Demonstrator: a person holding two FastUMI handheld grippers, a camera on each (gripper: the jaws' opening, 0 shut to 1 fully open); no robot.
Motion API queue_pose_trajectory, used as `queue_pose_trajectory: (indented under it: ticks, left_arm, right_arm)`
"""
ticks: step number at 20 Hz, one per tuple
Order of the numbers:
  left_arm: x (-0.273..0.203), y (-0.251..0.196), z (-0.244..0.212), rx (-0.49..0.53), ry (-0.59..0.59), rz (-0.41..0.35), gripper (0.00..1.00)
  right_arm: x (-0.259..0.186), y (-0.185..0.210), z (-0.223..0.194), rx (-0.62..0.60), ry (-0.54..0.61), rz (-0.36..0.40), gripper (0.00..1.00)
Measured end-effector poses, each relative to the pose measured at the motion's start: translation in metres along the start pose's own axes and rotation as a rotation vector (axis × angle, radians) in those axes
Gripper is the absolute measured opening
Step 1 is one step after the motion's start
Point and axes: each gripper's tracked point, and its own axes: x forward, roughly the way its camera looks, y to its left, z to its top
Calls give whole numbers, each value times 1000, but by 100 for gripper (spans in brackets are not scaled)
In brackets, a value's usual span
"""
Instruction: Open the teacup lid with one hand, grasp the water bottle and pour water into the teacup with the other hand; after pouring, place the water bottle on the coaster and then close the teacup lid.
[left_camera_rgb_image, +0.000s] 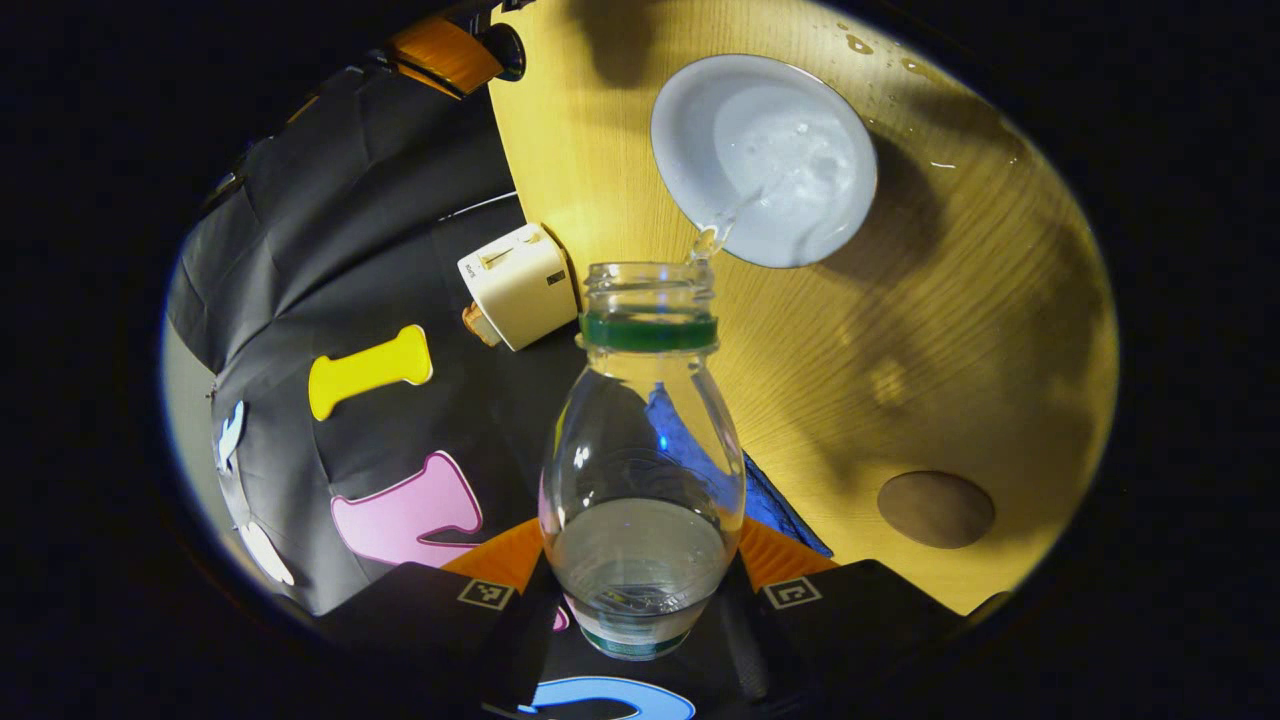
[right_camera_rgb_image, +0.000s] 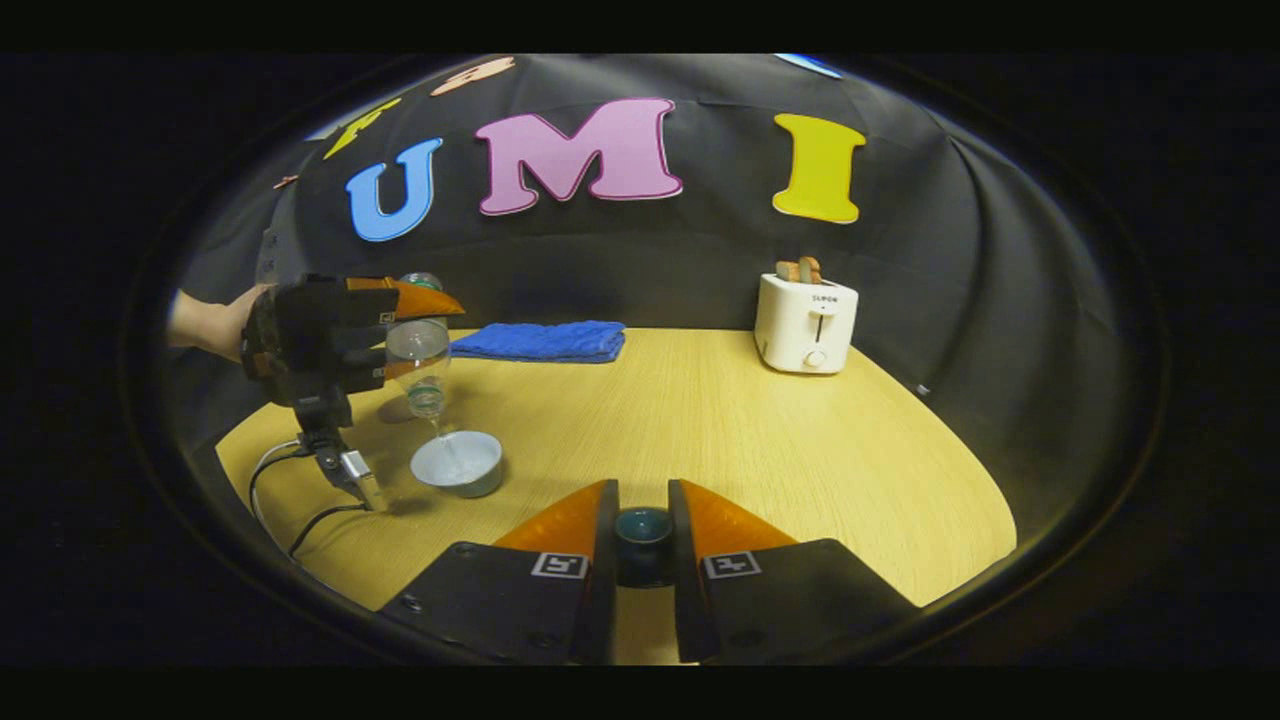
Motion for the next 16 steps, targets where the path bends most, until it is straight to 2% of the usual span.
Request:
queue_pose_trajectory:
  ticks: [7,8,9,11,12,14,15,16]
  left_arm:
    - [5,6,2,63,-27,5,75]
    - [7,9,1,67,-33,6,75]
    - [7,8,2,70,-38,5,75]
    - [8,10,4,84,-49,8,75]
    - [8,10,5,88,-53,6,75]
    - [8,13,7,101,-63,14,75]
    - [8,13,7,104,-66,12,75]
    - [9,15,8,109,-71,15,75]
  right_arm:
    - [-5,5,4,0,-12,3,27]
    - [-5,4,4,0,-14,1,23]
    - [-4,4,4,1,-14,-1,27]
    - [-4,4,3,3,-11,-5,27]
    - [-4,3,2,3,-10,-9,31]
    - [-5,4,3,7,-12,-11,31]
    - [-5,4,4,10,-13,-12,27]
    - [-5,4,5,13,-15,-13,27]
